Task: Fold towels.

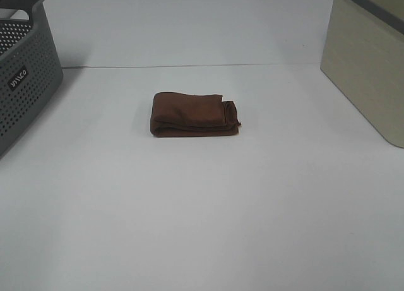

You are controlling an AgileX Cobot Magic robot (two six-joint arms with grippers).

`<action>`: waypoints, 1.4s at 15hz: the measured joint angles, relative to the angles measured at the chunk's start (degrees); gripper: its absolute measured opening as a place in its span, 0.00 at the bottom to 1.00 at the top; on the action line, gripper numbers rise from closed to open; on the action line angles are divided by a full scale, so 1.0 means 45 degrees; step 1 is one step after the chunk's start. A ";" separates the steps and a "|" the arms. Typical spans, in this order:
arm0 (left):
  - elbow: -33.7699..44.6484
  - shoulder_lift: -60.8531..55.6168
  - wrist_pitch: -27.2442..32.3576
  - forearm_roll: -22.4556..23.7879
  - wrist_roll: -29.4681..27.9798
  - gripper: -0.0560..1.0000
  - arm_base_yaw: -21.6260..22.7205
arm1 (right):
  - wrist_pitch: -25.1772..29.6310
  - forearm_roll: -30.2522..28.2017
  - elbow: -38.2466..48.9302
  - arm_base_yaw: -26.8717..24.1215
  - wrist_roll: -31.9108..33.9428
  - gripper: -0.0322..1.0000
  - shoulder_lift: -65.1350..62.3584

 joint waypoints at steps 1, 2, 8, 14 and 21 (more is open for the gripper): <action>0.0000 -0.0229 0.0000 0.0000 0.0000 0.61 0.0815 | 0.0000 0.0000 0.0000 -0.0598 0.0000 0.92 0.0000; 0.0000 -0.0458 0.0000 0.0000 0.0000 0.61 0.1490 | 0.0000 0.0000 0.0000 -0.1299 0.0000 0.92 0.0000; 0.0000 -0.1133 -0.0013 0.0000 0.0000 0.61 0.2521 | 0.0000 0.0025 0.0000 -0.3463 0.0000 0.92 -0.1579; 0.0000 -0.1133 -0.0013 0.0000 0.0000 0.61 0.2521 | -0.0013 0.0025 0.0064 -0.3463 0.0000 0.92 -0.1630; 0.0000 -0.1133 -0.0013 0.0000 0.0000 0.61 0.2521 | -0.0013 0.0025 0.0064 -0.3463 0.0000 0.92 -0.1630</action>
